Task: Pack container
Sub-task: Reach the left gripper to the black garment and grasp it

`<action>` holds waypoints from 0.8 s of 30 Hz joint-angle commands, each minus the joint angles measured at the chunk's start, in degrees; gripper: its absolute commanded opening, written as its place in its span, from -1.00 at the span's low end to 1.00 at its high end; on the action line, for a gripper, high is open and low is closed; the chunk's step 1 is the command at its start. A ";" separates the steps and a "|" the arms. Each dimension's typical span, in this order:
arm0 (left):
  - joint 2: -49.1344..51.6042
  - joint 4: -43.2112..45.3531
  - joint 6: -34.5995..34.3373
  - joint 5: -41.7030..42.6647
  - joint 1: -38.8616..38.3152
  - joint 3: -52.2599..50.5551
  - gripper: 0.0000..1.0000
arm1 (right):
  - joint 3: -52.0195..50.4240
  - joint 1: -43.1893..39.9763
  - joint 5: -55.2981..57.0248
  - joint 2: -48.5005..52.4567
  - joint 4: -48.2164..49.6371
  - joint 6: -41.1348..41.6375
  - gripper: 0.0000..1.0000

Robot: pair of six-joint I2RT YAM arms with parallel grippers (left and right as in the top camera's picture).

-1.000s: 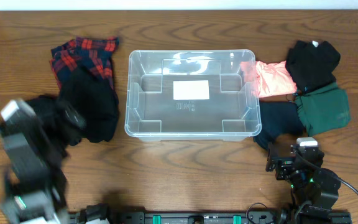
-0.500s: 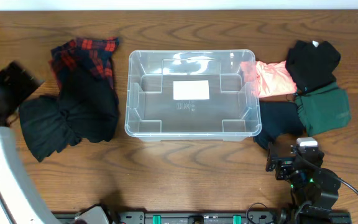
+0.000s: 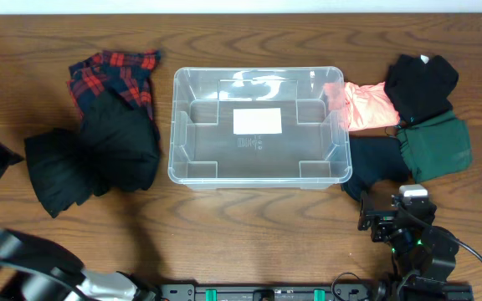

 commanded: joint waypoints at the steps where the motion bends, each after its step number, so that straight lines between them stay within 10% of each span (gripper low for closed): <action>1: 3.98 0.61 3.43 0.04 0.46 0.22 0.96 | -0.09 0.11 -0.39 -0.28 -0.11 -0.13 0.99; 16: 22.05 16.37 7.87 0.33 1.05 -0.66 0.96 | -0.09 0.11 -0.39 -0.28 -0.11 -0.13 0.98; 24: 30.97 21.27 10.19 15.80 0.24 -0.66 0.94 | -0.09 0.11 -0.39 -0.28 -0.11 -0.13 0.98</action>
